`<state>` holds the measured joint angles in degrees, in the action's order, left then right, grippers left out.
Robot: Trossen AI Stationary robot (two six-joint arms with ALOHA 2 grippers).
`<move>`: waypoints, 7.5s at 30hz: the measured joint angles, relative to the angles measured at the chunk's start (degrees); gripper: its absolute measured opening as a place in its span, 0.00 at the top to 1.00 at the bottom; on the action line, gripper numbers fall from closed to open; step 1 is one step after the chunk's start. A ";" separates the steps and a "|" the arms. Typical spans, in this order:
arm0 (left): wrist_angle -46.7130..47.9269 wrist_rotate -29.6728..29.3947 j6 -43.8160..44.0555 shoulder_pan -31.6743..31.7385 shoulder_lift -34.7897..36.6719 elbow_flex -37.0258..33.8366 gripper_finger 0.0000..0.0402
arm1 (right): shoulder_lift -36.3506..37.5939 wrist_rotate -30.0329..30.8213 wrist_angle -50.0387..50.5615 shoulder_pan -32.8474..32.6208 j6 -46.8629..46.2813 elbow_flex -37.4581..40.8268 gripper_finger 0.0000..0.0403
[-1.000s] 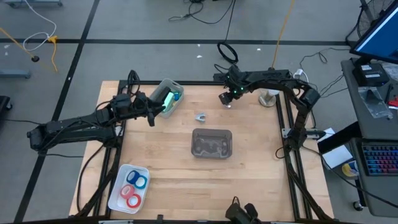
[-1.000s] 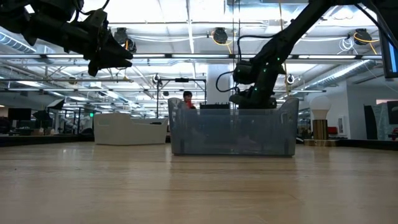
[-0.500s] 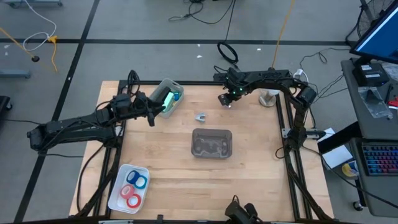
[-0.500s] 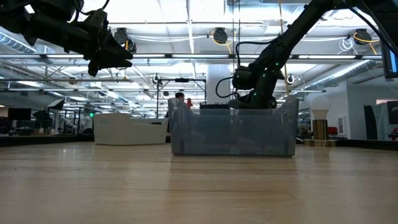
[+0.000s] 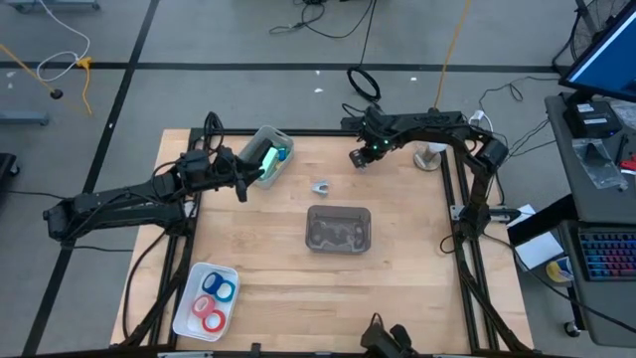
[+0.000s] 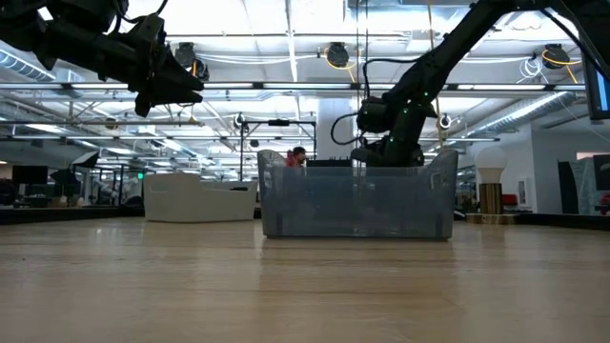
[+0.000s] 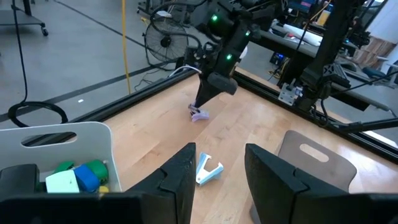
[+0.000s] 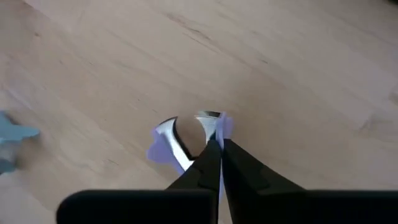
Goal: Pick and place Stapler, Stapler remover, tape
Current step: Put the purple staple remover into the black bin, then put the blue staple remover into the black bin
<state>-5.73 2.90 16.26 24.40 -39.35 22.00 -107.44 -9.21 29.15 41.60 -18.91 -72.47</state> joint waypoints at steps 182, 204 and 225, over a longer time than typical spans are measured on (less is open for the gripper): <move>-0.43 -0.02 0.47 -0.96 -0.02 0.02 0.66 | -22.57 -2.58 17.00 -18.95 28.14 -35.43 1.00; -0.43 0.00 0.32 -0.98 -0.02 0.02 0.66 | -17.38 -2.74 20.81 -18.01 27.75 -35.36 1.00; -0.43 0.07 -0.70 -0.98 -0.02 0.02 0.66 | -17.33 1.00 22.49 -17.68 34.51 -34.51 0.60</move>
<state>-6.15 2.96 15.56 23.42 -39.38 22.02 -124.77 -8.21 51.64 23.92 15.61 -106.98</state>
